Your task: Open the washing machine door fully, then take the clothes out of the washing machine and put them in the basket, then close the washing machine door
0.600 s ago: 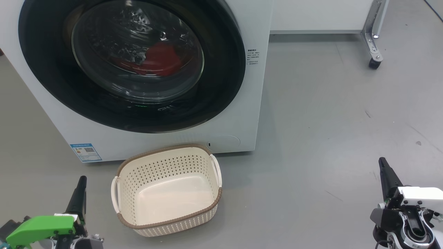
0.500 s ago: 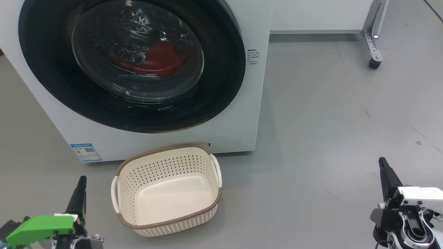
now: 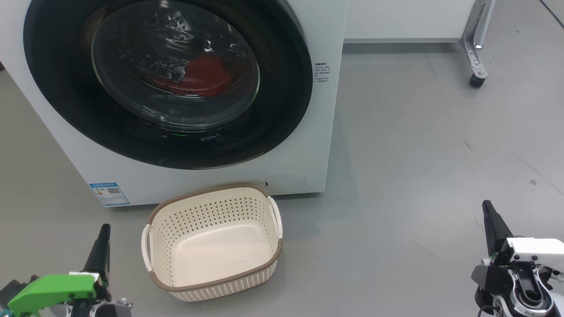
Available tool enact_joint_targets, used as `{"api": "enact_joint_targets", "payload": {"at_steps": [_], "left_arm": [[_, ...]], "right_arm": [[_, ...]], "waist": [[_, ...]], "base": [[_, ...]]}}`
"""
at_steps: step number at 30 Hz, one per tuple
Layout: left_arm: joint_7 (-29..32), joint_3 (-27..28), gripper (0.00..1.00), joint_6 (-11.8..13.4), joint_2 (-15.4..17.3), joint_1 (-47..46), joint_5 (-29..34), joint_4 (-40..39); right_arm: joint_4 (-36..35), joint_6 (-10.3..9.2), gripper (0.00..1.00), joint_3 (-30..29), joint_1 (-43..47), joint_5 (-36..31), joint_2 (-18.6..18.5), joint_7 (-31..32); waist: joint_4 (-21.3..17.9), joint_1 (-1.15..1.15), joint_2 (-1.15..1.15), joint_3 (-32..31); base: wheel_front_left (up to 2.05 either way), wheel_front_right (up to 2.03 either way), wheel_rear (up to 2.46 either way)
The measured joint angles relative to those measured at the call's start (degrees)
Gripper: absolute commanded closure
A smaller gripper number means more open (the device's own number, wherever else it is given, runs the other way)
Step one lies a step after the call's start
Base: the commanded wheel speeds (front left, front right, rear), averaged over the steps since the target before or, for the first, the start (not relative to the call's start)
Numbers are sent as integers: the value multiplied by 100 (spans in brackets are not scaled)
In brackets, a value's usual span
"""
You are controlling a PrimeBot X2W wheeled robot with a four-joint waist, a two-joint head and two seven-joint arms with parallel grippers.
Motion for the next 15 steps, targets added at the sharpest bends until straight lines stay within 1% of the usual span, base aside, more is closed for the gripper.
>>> {"api": "enact_joint_targets", "payload": {"at_steps": [7,8,9,10,11,15], "left_arm": [[0,1,100,0,-1,-1,0,0],[-1,0,0,2,-5,7,-3,13],[-1,-4,100,1,-26,30,-14,59],[-1,-12,100,2,-66,77,-20,127],[-1,-21,0,2,-109,134,-20,185],[-4,-37,0,3,-159,229,-20,244]], "right_arm": [[0,1,100,-2,0,0,1,0],[11,-2,0,-2,8,2,5,0],[48,-1,100,2,38,2,23,0],[114,-2,100,5,91,3,62,-1],[175,-2,0,12,157,3,105,-1],[238,-3,0,29,265,1,156,-9]], "waist": [[0,0,0,0],[0,0,0,0],[0,0,0,-1],[0,0,0,-1],[0,0,0,-1],[1,0,0,0]], "base": [[0,0,0],[0,0,0],[0,0,0],[0,0,0],[0,0,0],[0,0,0]]}}
